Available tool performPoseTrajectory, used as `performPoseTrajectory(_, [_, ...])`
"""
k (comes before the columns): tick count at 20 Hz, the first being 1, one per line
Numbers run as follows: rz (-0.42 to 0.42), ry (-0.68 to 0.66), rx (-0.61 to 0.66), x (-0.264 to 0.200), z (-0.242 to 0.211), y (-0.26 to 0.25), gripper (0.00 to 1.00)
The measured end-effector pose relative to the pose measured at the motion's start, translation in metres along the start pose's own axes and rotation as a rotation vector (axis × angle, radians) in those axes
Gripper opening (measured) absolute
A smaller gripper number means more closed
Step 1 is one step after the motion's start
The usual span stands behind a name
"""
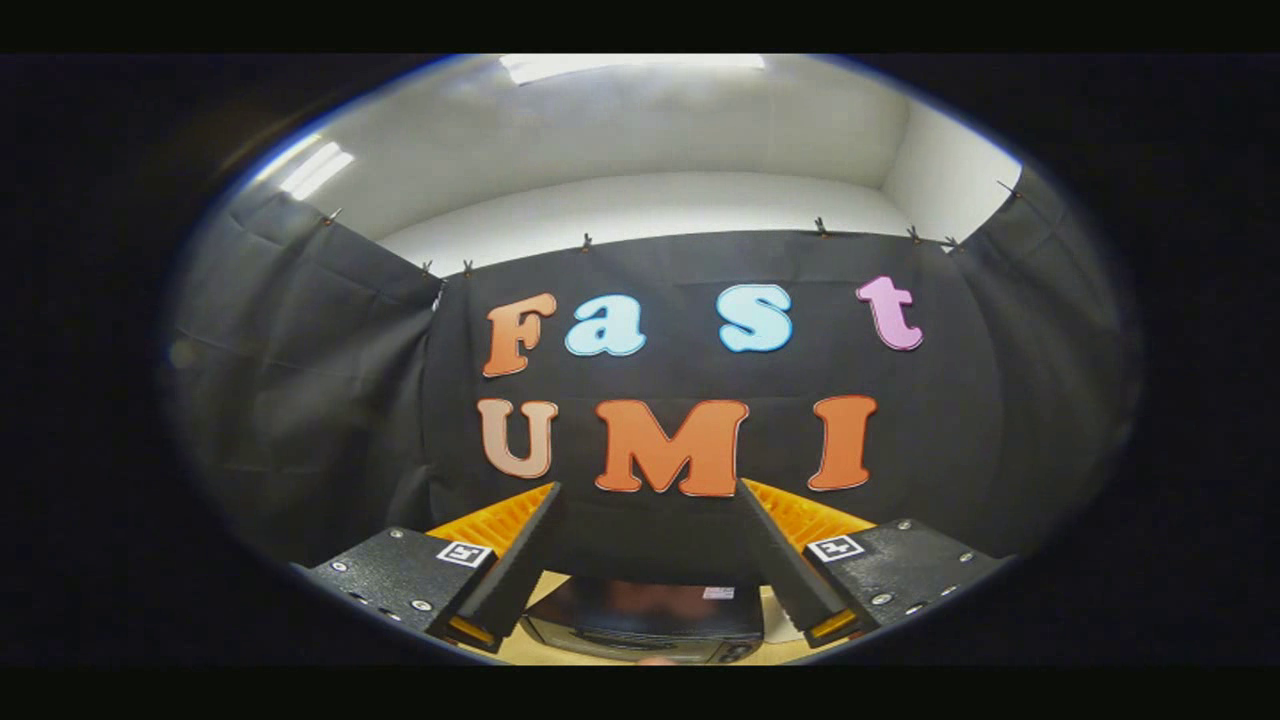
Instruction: Open the toaster oven, put the food inside, and close the toaster oven door.
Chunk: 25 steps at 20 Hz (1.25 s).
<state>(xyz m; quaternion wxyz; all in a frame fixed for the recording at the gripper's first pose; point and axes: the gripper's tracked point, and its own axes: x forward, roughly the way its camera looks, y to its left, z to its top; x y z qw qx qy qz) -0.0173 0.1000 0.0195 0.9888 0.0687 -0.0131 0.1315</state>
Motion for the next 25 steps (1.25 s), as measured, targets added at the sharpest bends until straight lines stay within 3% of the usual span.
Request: performPoseTrajectory(25, [0.031,-0.002,0.021,-0.004,0.002,0.009,0.98])
